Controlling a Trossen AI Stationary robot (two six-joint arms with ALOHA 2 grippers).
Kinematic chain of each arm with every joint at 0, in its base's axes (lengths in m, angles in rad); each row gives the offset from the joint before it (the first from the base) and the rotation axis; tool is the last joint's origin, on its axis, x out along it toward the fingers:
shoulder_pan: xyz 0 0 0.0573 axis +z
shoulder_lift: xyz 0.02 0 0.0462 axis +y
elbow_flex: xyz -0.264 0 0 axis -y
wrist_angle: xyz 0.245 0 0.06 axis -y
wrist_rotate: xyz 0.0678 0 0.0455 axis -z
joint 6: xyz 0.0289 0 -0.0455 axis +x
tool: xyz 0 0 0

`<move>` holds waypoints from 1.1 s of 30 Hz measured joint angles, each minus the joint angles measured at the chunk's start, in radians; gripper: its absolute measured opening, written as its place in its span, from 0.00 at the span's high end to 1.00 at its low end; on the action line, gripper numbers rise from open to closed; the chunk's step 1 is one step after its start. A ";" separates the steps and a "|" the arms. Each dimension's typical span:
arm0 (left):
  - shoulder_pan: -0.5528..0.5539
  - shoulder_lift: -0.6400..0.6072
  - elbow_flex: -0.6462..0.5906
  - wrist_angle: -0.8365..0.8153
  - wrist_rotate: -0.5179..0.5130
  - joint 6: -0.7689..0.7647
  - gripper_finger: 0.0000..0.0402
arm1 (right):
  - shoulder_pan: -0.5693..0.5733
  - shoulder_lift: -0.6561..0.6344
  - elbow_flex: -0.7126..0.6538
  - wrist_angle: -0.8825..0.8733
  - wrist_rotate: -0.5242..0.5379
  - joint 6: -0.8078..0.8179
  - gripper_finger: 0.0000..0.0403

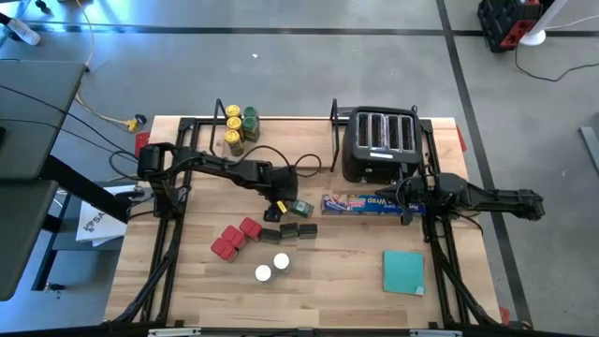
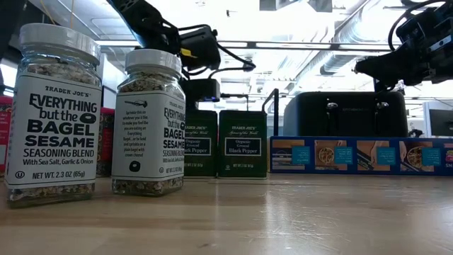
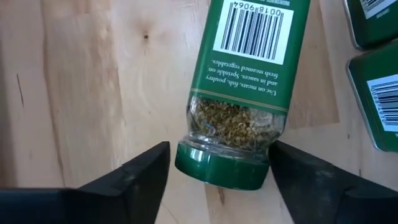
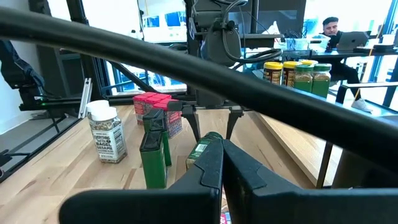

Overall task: Shelf spices
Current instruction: Put the green seasoning bottle on the shelf aligned with the other green seasoning bottles

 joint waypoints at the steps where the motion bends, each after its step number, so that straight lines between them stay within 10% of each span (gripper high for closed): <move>1: 0.000 0.000 0.000 0.002 0.000 0.000 0.38 | 0.000 0.000 0.000 0.000 0.000 0.000 1.00; 9: 0.000 0.000 0.046 -0.073 0.042 -0.088 0.52 | 0.000 0.000 0.000 0.000 0.000 0.000 1.00; 21: 0.024 -0.019 0.430 -0.772 0.238 -0.428 0.50 | 0.000 0.000 0.000 0.000 0.000 0.000 1.00; 33: 0.133 0.076 0.451 -1.127 0.316 -0.675 0.50 | 0.000 0.000 0.000 0.000 0.000 0.000 1.00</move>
